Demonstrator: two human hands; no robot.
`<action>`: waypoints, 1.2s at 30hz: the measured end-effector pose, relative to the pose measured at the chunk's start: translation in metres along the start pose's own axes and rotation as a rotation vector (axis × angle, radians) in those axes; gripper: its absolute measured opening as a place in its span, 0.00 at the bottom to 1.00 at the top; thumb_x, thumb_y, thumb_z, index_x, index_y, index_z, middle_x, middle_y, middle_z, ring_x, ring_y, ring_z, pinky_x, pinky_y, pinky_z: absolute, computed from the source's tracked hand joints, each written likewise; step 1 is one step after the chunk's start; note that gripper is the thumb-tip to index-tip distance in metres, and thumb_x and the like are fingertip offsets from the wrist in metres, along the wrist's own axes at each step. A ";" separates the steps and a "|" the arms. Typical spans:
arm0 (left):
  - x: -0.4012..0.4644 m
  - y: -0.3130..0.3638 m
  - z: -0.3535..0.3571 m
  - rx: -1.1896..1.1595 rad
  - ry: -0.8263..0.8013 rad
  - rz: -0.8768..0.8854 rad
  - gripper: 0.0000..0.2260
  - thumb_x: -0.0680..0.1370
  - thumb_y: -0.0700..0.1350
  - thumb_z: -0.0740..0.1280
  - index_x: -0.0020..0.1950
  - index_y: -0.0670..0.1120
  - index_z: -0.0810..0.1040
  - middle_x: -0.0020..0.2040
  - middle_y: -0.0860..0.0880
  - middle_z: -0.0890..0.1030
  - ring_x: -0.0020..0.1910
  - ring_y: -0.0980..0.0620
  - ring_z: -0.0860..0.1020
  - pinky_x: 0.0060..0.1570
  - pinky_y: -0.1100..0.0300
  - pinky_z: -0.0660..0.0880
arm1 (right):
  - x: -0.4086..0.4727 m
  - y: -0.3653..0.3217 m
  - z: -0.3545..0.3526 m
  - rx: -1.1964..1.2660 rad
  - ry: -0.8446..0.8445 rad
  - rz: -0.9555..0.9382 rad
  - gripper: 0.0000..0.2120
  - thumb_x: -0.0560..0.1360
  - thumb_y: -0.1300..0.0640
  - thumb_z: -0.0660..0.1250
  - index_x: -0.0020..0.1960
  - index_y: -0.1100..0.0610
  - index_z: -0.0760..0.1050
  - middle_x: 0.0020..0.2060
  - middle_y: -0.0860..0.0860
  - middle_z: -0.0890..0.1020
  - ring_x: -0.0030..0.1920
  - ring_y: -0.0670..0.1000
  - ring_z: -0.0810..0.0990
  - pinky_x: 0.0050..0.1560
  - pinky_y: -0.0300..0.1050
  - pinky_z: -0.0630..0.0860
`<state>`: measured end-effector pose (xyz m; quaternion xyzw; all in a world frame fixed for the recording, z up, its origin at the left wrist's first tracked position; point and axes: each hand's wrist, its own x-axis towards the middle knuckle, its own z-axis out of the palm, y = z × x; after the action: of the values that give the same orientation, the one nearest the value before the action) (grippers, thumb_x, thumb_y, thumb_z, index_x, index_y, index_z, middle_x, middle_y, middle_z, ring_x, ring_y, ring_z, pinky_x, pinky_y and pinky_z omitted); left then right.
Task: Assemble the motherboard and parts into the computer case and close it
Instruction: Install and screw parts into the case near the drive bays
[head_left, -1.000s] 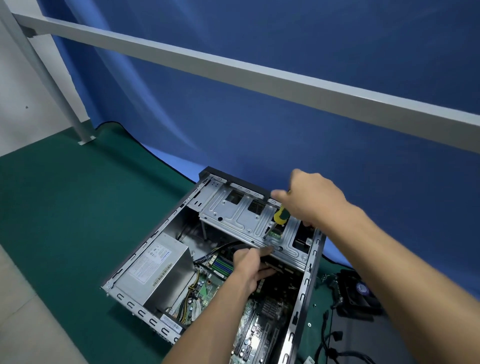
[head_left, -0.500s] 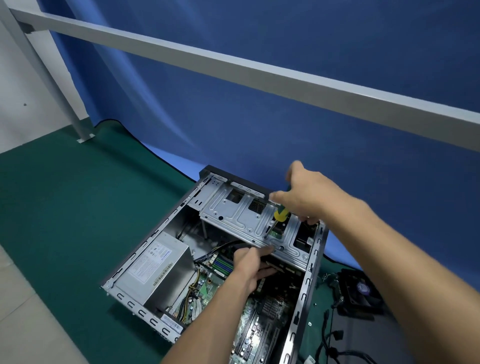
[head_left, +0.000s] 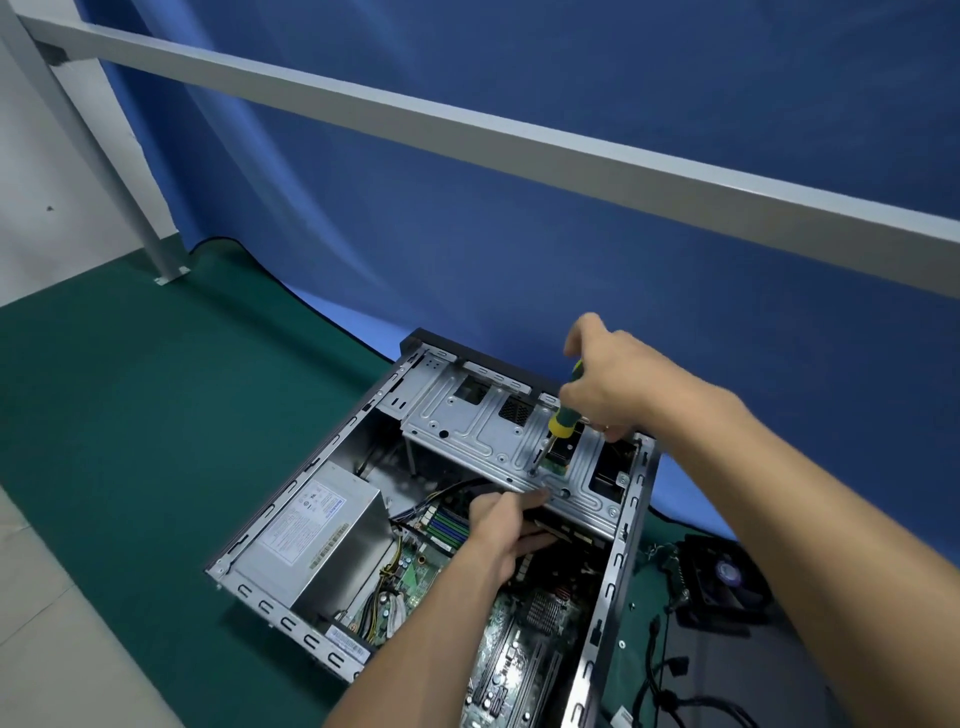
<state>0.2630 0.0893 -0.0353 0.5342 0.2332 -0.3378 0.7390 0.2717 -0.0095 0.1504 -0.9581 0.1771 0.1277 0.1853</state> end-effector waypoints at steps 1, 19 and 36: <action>0.000 0.000 0.000 0.003 0.006 -0.003 0.09 0.72 0.35 0.72 0.49 0.34 0.77 0.57 0.33 0.79 0.57 0.34 0.77 0.42 0.47 0.81 | -0.001 0.000 0.000 0.002 0.002 0.001 0.02 0.77 0.60 0.60 0.47 0.56 0.66 0.39 0.55 0.77 0.32 0.55 0.79 0.31 0.43 0.73; 0.001 -0.002 0.002 -0.003 0.060 -0.008 0.09 0.71 0.35 0.73 0.47 0.35 0.76 0.52 0.38 0.79 0.49 0.39 0.78 0.36 0.51 0.82 | -0.007 -0.018 0.000 -0.566 -0.011 -0.091 0.12 0.71 0.62 0.64 0.33 0.56 0.63 0.30 0.49 0.69 0.30 0.50 0.67 0.31 0.40 0.63; 0.004 -0.045 0.016 0.021 0.062 0.055 0.28 0.77 0.57 0.65 0.70 0.40 0.66 0.59 0.43 0.71 0.46 0.46 0.80 0.35 0.54 0.80 | -0.031 0.139 0.119 0.595 0.122 0.305 0.18 0.73 0.50 0.70 0.31 0.61 0.73 0.26 0.55 0.76 0.31 0.55 0.74 0.35 0.45 0.68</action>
<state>0.2319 0.0638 -0.0615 0.5583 0.2378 -0.3030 0.7348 0.1687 -0.0740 0.0103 -0.8304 0.3585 0.0389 0.4247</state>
